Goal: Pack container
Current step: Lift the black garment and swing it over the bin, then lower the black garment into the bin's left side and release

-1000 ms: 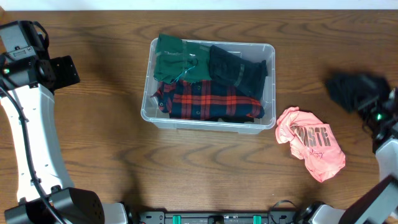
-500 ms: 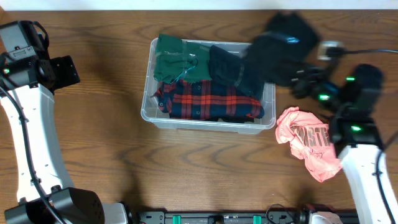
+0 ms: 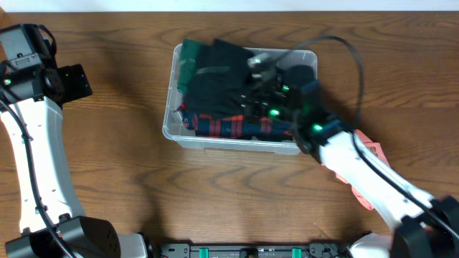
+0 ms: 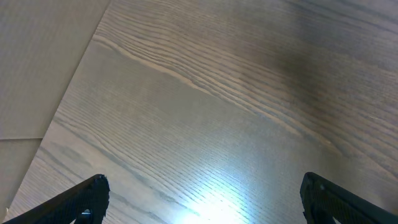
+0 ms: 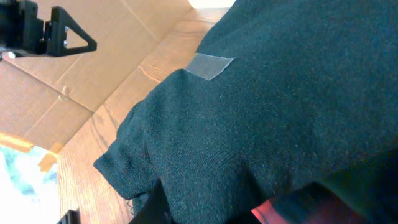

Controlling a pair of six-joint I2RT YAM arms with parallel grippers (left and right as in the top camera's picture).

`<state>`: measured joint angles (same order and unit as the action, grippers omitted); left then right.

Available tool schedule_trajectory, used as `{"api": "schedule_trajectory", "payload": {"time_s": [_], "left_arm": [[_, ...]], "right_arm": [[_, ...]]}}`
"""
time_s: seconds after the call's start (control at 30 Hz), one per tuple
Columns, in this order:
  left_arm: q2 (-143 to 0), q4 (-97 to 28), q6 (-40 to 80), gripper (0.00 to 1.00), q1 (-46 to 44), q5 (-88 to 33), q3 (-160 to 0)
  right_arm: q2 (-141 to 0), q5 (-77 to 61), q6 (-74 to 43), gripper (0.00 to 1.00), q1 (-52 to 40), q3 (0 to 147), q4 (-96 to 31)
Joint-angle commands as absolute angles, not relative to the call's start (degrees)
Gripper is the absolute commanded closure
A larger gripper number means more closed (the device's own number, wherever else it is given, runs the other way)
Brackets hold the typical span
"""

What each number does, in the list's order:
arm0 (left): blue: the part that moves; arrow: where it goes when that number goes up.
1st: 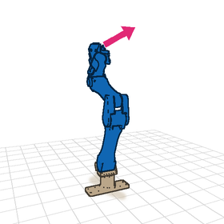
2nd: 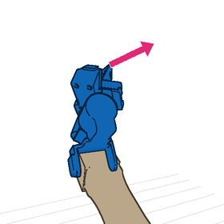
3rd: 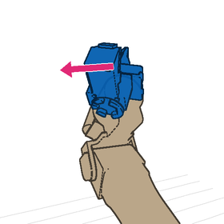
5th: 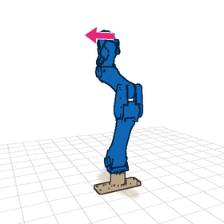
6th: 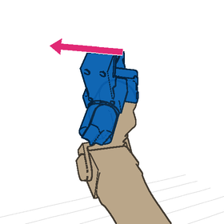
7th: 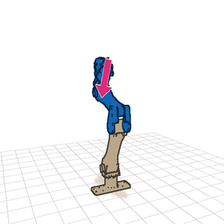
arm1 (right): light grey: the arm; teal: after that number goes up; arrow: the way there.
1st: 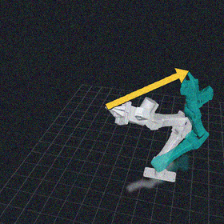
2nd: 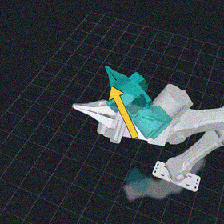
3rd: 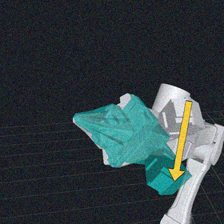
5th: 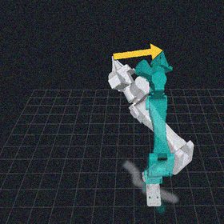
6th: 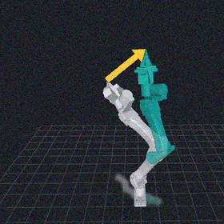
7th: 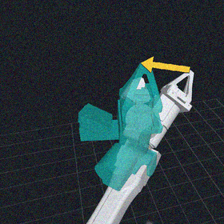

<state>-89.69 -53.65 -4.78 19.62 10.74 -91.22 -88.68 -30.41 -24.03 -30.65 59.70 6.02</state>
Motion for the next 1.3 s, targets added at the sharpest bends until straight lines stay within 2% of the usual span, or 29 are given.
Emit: {"api": "schedule_trajectory", "payload": {"time_s": [0.0,0.73,0.77,0.8,0.83,0.9,1.03,1.27], "left_arm": [[-89.9,-53.8,-5.3,0.02,19.7,11.2,-91.0],[-89.9,-53.8,-5.3,0.02,19.7,11.2,-91.0],[-89.9,-53.8,-5.3,0.02,19.7,11.2,-91.0],[-89.9,-53.8,-5.3,0.02,19.7,11.2,-91.0],[-89.9,-53.8,-5.3,0.02,19.7,11.2,-91.0],[-89.9,-53.8,-5.3,0.02,19.7,11.2,-91.0],[-89.9,-53.8,-5.3,0.02,19.7,11.2,-91.0],[-89.9,-53.8,-5.3,0.02,19.7,11.2,-91.0]], "right_arm": [[-92.5,-29.3,-22.2,0.99,-32.8,65.1,6.6],[-97.1,-26.8,-20.5,0.99,-38.7,66.4,-3.3],[-97.1,-26.8,-20.5,0.85,-38.6,66.4,-3.7],[-97.1,-26.8,-20.4,0.63,-38.6,66.4,-4.1],[-97.1,-26.7,-20.0,0.47,-38.6,66.4,-4.6],[-97.1,-26.6,-19.1,0.31,-38.5,66.4,-5.6],[-96.5,-23.7,-17.0,0.25,-37.6,66.8,-9.9],[-93.0,-15.6,-9.7,0.22,-33.9,69.6,-19.6]]}}
